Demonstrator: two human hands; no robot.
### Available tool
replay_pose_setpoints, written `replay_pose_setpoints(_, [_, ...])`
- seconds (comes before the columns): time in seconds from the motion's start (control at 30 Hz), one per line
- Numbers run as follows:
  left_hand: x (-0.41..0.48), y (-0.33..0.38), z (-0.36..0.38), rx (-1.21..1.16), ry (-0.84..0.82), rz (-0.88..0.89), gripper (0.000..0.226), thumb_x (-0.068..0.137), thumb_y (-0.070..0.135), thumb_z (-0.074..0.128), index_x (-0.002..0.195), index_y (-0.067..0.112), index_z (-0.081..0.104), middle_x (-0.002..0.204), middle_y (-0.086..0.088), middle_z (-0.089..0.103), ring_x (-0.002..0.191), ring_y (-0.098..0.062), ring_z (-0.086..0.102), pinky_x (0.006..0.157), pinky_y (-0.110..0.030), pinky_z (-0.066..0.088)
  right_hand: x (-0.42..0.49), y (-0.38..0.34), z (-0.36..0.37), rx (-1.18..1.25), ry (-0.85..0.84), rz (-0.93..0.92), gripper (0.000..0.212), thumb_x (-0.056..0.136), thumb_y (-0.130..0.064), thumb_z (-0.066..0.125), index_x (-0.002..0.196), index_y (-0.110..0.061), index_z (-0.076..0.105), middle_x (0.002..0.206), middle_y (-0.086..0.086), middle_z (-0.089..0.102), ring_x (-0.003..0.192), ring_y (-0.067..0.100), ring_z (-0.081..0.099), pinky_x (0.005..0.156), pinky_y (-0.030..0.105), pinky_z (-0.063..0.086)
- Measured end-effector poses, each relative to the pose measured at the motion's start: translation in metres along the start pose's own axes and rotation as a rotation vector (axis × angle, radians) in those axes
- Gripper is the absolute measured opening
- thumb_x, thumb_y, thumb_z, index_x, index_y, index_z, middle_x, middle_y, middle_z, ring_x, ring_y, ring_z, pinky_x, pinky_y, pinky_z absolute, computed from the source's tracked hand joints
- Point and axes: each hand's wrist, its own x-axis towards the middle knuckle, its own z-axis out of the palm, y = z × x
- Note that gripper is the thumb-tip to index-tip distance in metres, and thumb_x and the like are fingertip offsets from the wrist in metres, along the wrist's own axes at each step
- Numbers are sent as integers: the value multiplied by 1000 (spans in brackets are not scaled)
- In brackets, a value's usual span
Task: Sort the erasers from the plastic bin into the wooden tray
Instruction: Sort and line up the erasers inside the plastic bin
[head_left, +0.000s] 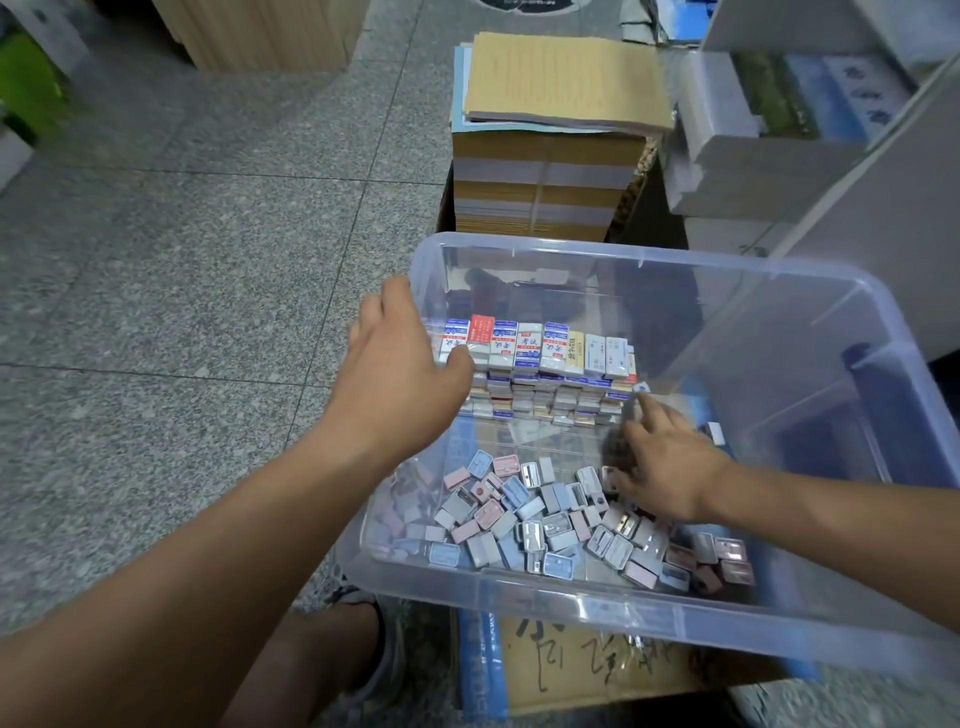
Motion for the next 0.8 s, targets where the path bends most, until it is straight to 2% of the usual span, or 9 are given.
replay_pose_setpoints(0.07, [0, 0, 1, 1, 2, 0, 58, 92, 30, 64, 140, 18, 33, 124, 3, 36, 125, -23, 43, 97, -33, 34, 5, 2, 0, 27, 45, 23, 65, 93, -57, 52, 140, -14, 41, 160, 17, 16, 146, 35, 22, 118, 48, 32])
replay_pose_setpoints(0.17, [0, 0, 1, 10, 1, 0, 60, 93, 30, 63, 142, 17, 32, 137, -3, 39, 128, -24, 41, 96, -32, 32, 8, 1, 2, 34, 114, 40, 54, 92, -54, 54, 130, -16, 49, 139, 13, 37, 131, 31, 36, 111, 44, 38])
replay_pose_setpoints(0.27, [1, -1, 1, 19, 5, 2, 60, 93, 31, 63, 142, 17, 31, 139, -5, 39, 128, -24, 41, 98, -34, 34, 10, 4, 1, 44, 168, 75, 49, 92, -51, 56, 125, -15, 52, 130, 13, 39, 127, 33, 39, 108, 42, 40])
replay_pose_setpoints(0.33, [0, -1, 1, 26, 8, 5, 60, 92, 31, 63, 142, 16, 31, 140, -5, 40, 129, -25, 42, 101, -37, 37, 11, 9, -1, 57, 173, 67, 55, 91, -52, 58, 130, -14, 51, 137, 15, 35, 131, 36, 37, 110, 43, 40])
replay_pose_setpoints(0.43, [0, 0, 1, 30, 10, 5, 62, 92, 32, 62, 143, 16, 30, 142, -6, 39, 130, -26, 41, 104, -42, 39, 12, 15, 5, 0, 75, -18, 73, 89, -64, 52, 146, -20, 41, 158, 15, 20, 148, 37, 20, 120, 51, 31])
replay_pose_setpoints(0.5, [0, 0, 1, 35, 9, 8, 64, 93, 32, 62, 145, 15, 29, 144, -6, 38, 132, -26, 40, 105, -42, 38, 11, 15, 9, -15, 41, -35, 74, 86, -69, 47, 142, -21, 42, 147, 13, 31, 146, 35, 22, 118, 50, 33])
replay_pose_setpoints(0.6, [0, 0, 1, 34, 5, 14, 63, 94, 32, 61, 145, 14, 28, 145, -6, 36, 133, -24, 38, 103, -39, 35, 7, 12, 5, 4, 97, -38, 54, 89, -60, 55, 126, -21, 51, 127, 9, 38, 127, 30, 37, 107, 43, 42])
replay_pose_setpoints(0.7, [0, -1, 0, 27, 0, 7, 62, 94, 32, 61, 144, 16, 29, 144, -5, 37, 131, -24, 40, 101, -39, 36, 6, 9, -2, -46, 116, -22, 55, 91, -60, 52, 132, -24, 52, 137, 11, 39, 127, 32, 38, 108, 42, 40])
replay_pose_setpoints(0.8, [0, -2, 0, 13, -3, 4, 62, 93, 32, 61, 144, 16, 29, 143, -5, 38, 130, -25, 41, 103, -41, 39, -2, 5, 1, 1, -14, -28, 57, 94, -63, 46, 137, -27, 48, 144, 9, 30, 131, 32, 37, 113, 45, 38])
